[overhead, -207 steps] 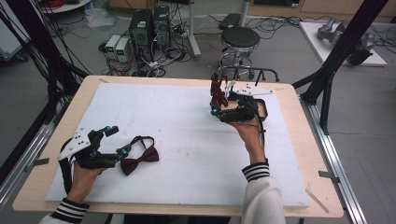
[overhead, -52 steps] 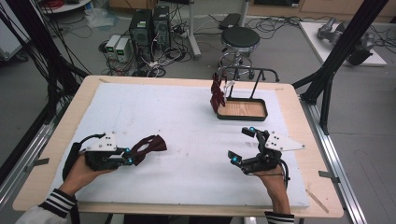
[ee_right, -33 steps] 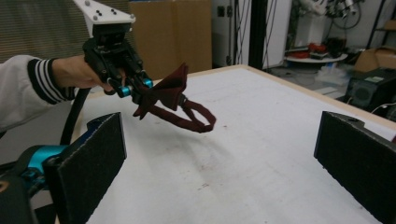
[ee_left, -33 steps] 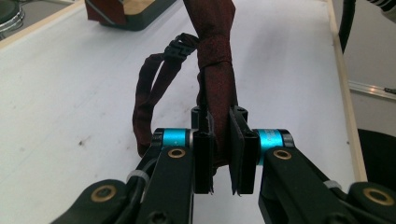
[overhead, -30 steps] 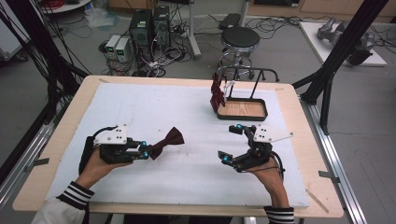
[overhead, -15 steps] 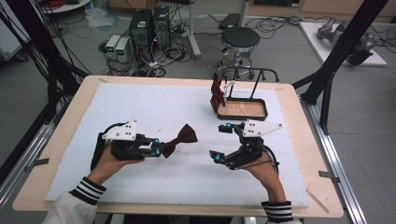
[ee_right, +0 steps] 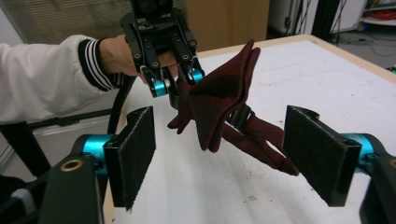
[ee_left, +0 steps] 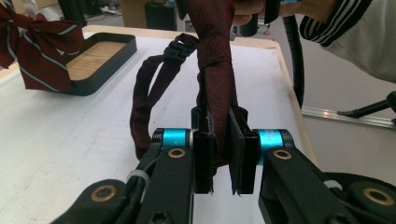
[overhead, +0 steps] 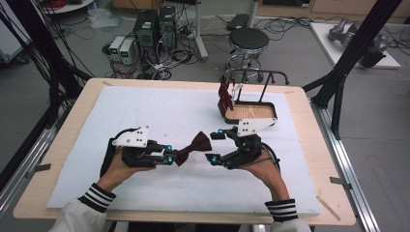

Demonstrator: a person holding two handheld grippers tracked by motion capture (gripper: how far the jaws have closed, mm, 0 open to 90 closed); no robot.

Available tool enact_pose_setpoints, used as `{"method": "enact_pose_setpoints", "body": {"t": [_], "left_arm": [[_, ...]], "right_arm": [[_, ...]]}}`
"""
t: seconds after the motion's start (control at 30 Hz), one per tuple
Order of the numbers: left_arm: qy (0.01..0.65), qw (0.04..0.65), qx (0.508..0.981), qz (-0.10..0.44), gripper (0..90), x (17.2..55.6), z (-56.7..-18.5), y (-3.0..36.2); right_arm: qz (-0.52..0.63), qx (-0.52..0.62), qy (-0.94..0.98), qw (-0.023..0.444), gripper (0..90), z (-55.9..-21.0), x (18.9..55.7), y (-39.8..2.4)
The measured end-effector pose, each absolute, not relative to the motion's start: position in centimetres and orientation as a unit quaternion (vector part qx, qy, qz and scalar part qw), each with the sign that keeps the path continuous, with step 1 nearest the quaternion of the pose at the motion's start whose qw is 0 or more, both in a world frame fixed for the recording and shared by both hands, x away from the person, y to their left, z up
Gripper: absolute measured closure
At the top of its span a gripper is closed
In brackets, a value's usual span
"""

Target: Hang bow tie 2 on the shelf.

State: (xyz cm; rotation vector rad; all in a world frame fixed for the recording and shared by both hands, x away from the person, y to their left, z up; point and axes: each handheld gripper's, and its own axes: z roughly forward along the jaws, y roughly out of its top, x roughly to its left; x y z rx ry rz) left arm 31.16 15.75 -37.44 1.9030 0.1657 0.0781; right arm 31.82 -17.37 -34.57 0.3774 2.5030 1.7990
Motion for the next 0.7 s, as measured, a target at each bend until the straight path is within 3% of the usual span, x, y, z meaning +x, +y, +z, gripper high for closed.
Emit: {"method": "enact_pose_setpoints", "body": {"t": [0.2, 0.5, 0.57, 0.7], "left_arm": [[0.068, 0.578, 0.812, 0.031, 81.2, 31.1, -37.5, 15.4], [0.061, 0.573, 0.817, 0.033, 81.2, 31.0, -37.7, 15.1], [0.06, 0.572, 0.818, 0.032, 81.2, 31.0, -37.7, 15.0], [0.062, 0.571, 0.818, 0.039, 81.3, 31.1, -37.7, 14.9]], "right_arm": [[0.564, 0.114, 0.818, 0.004, 31.5, -34.6, 32.0, -16.5], [0.564, 0.106, 0.819, 0.002, 47.4, -34.5, 32.2, -15.8], [0.563, 0.105, 0.82, -0.001, 53.4, -34.5, 32.2, -15.7], [0.558, 0.102, 0.824, 0.004, 74.3, -34.5, 32.1, -15.8]]}}
